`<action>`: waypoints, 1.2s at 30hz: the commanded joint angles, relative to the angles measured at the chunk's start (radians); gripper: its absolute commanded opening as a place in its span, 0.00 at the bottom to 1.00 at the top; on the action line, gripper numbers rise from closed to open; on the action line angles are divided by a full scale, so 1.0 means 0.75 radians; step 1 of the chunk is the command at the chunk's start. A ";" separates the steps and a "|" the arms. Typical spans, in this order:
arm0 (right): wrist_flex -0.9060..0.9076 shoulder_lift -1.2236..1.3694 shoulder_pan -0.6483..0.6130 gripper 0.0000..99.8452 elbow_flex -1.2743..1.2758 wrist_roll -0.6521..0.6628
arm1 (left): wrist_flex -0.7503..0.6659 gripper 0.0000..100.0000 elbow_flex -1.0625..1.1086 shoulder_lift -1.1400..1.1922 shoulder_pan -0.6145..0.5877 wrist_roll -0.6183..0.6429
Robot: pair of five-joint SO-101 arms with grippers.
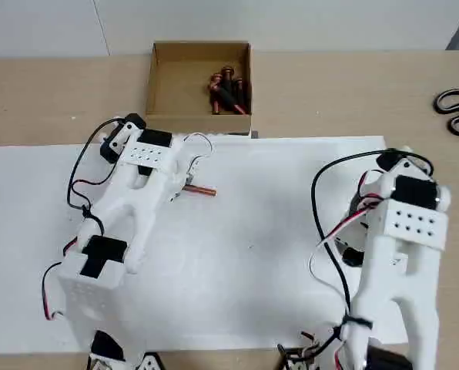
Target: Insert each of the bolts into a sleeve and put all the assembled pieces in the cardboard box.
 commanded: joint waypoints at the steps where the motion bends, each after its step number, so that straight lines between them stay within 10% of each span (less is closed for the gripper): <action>1: 0.015 -0.122 0.005 0.00 -0.004 0.008 | 0.031 0.01 0.021 -0.002 -0.004 0.010; 12: 0.017 -0.222 -0.034 0.00 -0.008 0.010 | 0.031 0.01 0.013 -0.250 -0.002 -0.121; 36: 0.046 -0.631 -0.697 0.00 -0.364 0.080 | 0.274 0.01 0.021 -1.356 0.104 -1.135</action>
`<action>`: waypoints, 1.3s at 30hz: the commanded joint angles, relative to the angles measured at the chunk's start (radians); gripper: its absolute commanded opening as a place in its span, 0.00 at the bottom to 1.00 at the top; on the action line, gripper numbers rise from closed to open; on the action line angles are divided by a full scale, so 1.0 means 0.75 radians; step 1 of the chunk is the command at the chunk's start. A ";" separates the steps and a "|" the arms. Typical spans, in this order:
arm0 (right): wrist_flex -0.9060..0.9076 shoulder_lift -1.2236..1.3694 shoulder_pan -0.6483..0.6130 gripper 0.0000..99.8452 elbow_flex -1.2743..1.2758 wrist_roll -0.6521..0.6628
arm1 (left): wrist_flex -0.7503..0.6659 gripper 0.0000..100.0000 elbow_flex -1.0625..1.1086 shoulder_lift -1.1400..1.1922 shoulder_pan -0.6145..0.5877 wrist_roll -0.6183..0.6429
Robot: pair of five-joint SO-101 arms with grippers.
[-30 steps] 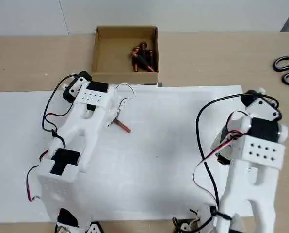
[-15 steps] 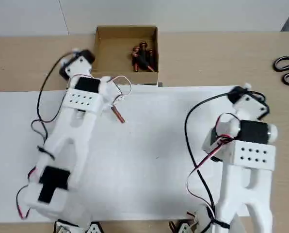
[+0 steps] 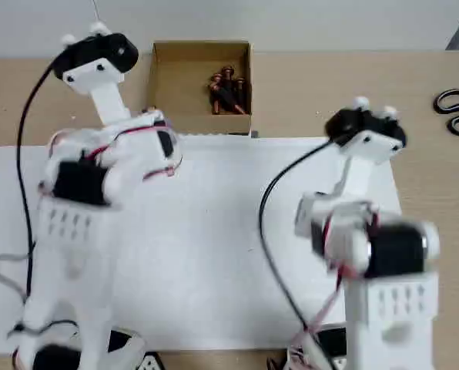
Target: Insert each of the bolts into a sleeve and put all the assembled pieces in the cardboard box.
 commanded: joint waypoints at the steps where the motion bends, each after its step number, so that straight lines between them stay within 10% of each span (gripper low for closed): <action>1: 0.015 -0.183 -0.109 0.00 -0.057 0.039 | 0.094 0.01 -0.005 -0.209 0.098 -0.129; 15: -0.103 -0.641 -0.126 0.00 0.368 0.393 | 0.127 0.01 0.367 -0.679 0.421 -0.100; 30: -0.457 -1.138 -0.431 0.00 0.941 0.511 | -0.565 0.01 1.386 -1.798 0.428 -0.100; 39: -0.535 -1.276 -0.643 0.00 1.148 0.513 | -0.712 0.01 1.449 -1.784 0.438 0.053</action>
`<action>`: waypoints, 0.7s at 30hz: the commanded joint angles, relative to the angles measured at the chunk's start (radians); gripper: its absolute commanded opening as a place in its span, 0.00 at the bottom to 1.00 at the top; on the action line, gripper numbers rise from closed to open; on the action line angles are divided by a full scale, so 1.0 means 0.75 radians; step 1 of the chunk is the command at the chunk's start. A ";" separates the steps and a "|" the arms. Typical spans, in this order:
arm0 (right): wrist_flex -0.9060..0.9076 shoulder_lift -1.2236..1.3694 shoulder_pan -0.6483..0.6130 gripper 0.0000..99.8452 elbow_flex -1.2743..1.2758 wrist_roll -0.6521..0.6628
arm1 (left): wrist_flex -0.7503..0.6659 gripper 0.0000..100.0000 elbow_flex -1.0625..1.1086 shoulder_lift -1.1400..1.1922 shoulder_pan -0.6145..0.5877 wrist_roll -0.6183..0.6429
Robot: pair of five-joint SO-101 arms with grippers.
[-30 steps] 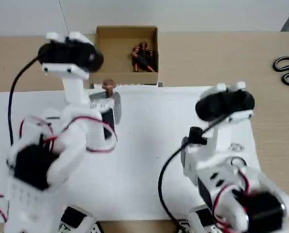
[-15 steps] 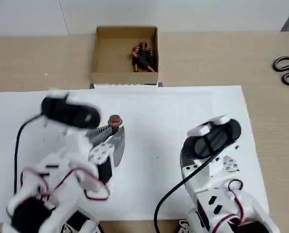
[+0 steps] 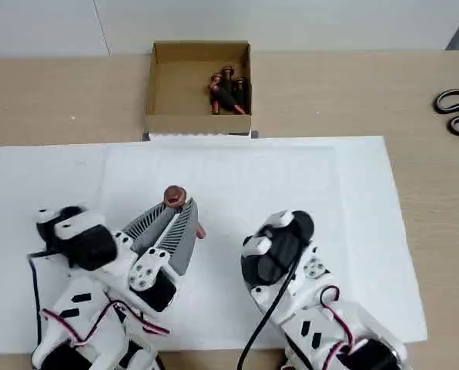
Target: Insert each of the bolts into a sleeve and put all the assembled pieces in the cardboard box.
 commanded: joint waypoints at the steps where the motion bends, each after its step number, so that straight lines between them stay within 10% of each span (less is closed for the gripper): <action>1: -0.044 -0.042 -0.058 0.00 0.027 0.014 | -0.086 0.01 0.015 -0.010 0.006 0.063; 21: -0.308 -0.046 -0.109 0.00 0.196 0.014 | -0.092 0.01 0.142 -0.010 0.137 0.162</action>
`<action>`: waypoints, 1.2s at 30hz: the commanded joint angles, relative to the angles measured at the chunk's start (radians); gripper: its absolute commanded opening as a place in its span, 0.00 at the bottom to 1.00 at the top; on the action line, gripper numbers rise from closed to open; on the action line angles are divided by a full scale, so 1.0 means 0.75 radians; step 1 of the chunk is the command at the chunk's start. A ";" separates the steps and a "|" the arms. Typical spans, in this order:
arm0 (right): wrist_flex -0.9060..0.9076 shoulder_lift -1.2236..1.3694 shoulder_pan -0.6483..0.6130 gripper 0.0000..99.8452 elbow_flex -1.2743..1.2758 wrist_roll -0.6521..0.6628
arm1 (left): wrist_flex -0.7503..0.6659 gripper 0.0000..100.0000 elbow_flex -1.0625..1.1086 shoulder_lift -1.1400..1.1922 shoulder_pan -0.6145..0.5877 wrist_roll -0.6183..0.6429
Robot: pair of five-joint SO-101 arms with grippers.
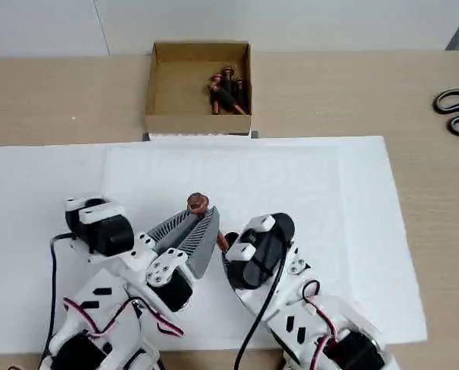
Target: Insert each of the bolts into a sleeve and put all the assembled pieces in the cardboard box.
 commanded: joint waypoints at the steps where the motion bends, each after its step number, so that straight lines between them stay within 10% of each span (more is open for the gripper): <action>1: -0.040 -0.011 -0.054 0.00 -0.012 0.014 | -0.041 0.01 0.013 -0.012 0.006 0.006; 36: 0.038 -0.011 -0.038 0.00 -0.104 0.023 | -0.090 0.01 0.048 -0.014 0.004 0.000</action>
